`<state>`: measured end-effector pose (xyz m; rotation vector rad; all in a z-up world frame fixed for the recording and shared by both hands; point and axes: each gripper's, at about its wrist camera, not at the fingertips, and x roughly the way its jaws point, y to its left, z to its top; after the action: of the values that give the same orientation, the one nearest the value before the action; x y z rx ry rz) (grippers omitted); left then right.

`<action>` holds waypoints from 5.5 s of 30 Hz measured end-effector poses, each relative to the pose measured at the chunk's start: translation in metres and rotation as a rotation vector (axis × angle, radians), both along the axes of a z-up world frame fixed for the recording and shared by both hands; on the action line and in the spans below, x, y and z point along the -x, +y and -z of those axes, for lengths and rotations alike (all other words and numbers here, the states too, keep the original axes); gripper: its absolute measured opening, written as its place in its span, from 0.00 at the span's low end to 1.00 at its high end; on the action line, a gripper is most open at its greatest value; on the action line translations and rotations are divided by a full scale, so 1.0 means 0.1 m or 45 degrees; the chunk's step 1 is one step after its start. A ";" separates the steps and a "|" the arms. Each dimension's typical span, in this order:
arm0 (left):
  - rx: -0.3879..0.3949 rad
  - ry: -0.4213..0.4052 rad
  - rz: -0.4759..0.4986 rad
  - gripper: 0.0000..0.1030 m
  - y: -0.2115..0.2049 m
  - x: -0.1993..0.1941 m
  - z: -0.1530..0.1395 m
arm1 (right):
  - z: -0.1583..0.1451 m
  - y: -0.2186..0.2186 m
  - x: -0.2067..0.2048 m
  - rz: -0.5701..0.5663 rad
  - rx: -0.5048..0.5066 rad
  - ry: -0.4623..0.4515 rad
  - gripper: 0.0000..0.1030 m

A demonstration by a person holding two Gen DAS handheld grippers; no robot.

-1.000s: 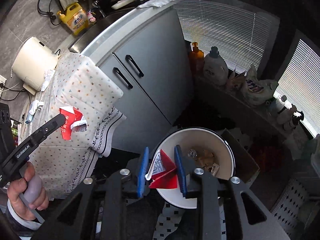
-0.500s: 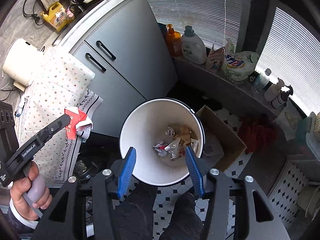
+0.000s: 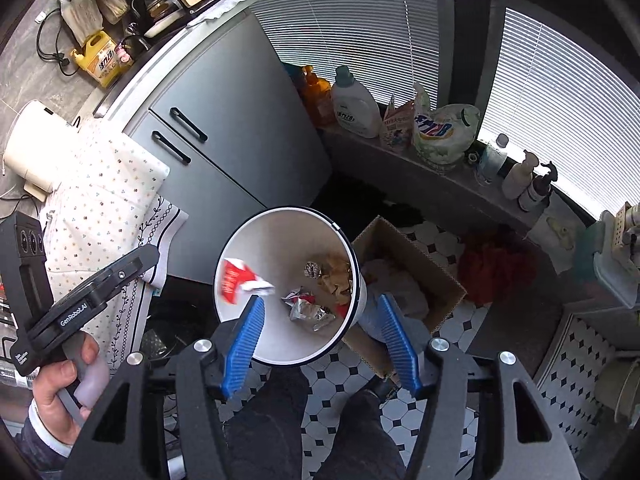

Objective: Collect trash
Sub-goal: 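Carry the red wrapper to the white bin and open the left gripper, then move both tools back to the tissues on the cloth, then grasp a white tissue with the left gripper while the right gripper grasps another tissue, then carry both tissues to the white bin and open both grippers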

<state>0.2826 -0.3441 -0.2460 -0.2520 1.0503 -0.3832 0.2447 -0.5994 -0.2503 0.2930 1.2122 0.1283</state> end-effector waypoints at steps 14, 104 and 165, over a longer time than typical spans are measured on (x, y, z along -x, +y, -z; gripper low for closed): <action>-0.061 -0.109 -0.177 0.74 0.64 0.07 -0.46 | -0.27 0.49 -0.18 -0.090 -0.060 -0.099 0.76; -0.124 -0.295 -0.925 0.10 6.15 -0.74 -1.05 | -0.71 7.18 -2.73 -1.067 0.071 -0.306 0.05; -0.017 0.052 -0.140 0.10 1.35 -0.02 0.03 | 0.50 1.64 -0.55 -0.327 0.077 0.119 0.41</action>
<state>0.2847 -0.2089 -0.2488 -0.3056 1.0739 -0.2728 0.2999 -0.4349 -0.3002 0.0900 1.3409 0.3022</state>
